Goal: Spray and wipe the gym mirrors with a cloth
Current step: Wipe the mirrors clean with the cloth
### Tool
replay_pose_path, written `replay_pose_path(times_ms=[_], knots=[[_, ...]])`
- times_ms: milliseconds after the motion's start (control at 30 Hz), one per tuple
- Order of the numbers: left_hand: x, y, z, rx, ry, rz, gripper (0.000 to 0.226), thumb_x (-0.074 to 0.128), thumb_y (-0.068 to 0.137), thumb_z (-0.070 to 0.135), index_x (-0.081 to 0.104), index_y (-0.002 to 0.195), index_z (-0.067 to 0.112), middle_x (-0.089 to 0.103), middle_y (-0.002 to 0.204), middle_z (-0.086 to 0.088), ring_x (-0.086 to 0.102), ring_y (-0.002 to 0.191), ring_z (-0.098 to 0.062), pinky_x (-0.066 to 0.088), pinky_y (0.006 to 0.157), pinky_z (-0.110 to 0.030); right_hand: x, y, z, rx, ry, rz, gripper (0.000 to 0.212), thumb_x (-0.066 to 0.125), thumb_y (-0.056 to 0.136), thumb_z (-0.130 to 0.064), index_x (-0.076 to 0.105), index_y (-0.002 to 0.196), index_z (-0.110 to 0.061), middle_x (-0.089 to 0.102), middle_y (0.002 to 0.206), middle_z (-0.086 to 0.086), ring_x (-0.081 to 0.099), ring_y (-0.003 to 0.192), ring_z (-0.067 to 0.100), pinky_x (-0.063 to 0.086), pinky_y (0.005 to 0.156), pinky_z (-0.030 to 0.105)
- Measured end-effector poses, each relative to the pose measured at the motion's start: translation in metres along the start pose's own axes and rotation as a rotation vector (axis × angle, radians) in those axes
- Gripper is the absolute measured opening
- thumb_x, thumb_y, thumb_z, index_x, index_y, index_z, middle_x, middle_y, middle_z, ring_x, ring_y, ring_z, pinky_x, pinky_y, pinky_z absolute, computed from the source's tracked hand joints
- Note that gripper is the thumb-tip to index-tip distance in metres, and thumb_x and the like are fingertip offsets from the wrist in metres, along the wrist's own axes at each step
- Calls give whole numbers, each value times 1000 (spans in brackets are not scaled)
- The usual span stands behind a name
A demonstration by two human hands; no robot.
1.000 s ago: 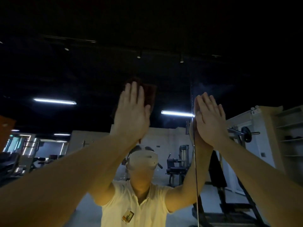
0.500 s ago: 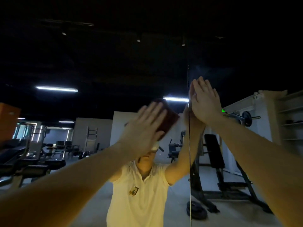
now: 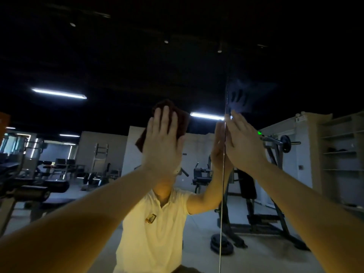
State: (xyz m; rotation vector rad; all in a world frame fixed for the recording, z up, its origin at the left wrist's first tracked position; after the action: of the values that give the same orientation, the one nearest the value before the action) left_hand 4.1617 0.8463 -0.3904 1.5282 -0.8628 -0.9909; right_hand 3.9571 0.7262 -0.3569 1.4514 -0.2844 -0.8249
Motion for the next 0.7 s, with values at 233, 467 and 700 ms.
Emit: replay_pose_path(times_ms=[233, 467, 700], knots=[[28, -29, 99, 261, -74, -110, 72, 25, 100, 36, 15, 166, 12, 1, 175, -13, -6, 162, -32, -6, 129, -47, 20, -76, 31, 41, 78, 31, 59, 38, 100, -23, 37, 159, -14, 27, 168, 9, 24, 155, 28, 20, 126, 50], [14, -55, 13, 321, 107, -58, 60, 28, 109, 36, 13, 163, 15, 12, 173, -14, 4, 162, -31, 13, 131, -52, 42, -103, 10, 65, 7, 43, 61, 48, 100, -14, 33, 159, -7, 26, 168, 15, 19, 156, 34, 15, 125, 50], [-14, -126, -83, -181, 52, 35, 65, 29, 110, 39, 24, 164, 3, 14, 172, -22, 9, 161, -37, 19, 128, -59, 66, -107, -16, 208, 86, 153, 62, 47, 100, -15, 31, 159, -7, 26, 168, 13, 17, 157, 34, 22, 124, 60]])
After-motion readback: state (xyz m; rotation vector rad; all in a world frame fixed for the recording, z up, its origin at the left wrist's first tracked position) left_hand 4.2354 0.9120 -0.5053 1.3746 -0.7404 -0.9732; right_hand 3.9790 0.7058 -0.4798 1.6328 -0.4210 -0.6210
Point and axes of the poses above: each hand's wrist, its own y-axis towards the middle knuckle, its own x-axis out of the palm, z = x × y, the point moved 2 cm from there along y, towards the middle knuckle
